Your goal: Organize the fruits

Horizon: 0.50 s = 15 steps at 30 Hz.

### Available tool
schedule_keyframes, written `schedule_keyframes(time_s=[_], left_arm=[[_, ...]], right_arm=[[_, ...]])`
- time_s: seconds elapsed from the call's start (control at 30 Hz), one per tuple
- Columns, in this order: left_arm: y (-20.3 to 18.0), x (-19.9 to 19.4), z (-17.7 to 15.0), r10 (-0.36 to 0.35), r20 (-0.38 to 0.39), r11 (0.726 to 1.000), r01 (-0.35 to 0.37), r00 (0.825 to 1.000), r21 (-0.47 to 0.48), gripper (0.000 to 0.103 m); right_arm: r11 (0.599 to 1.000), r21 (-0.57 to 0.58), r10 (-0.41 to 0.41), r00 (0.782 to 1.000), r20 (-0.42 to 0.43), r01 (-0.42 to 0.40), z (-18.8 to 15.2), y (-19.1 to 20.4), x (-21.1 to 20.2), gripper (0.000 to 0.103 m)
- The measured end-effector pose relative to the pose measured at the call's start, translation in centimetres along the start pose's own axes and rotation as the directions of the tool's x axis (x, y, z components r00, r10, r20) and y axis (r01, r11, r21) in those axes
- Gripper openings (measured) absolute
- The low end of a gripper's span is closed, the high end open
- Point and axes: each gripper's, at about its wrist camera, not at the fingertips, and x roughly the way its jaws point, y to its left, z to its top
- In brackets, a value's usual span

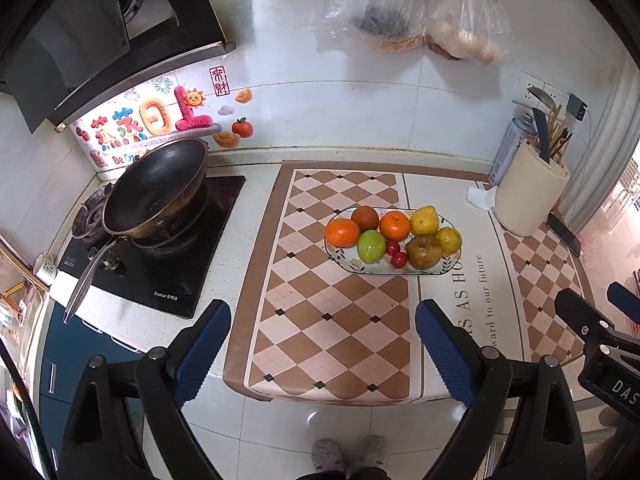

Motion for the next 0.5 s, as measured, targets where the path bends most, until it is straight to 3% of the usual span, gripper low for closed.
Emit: schedule_keyframes(time_s=[0.5], left_arm=[[-0.26, -0.28, 0.35, 0.0, 0.009, 1.0, 0.0, 1.0, -0.003, 0.095]], right_arm=[[1.0, -0.004, -0.003, 1.0, -0.003, 0.003, 0.08, -0.07, 0.01, 0.099]])
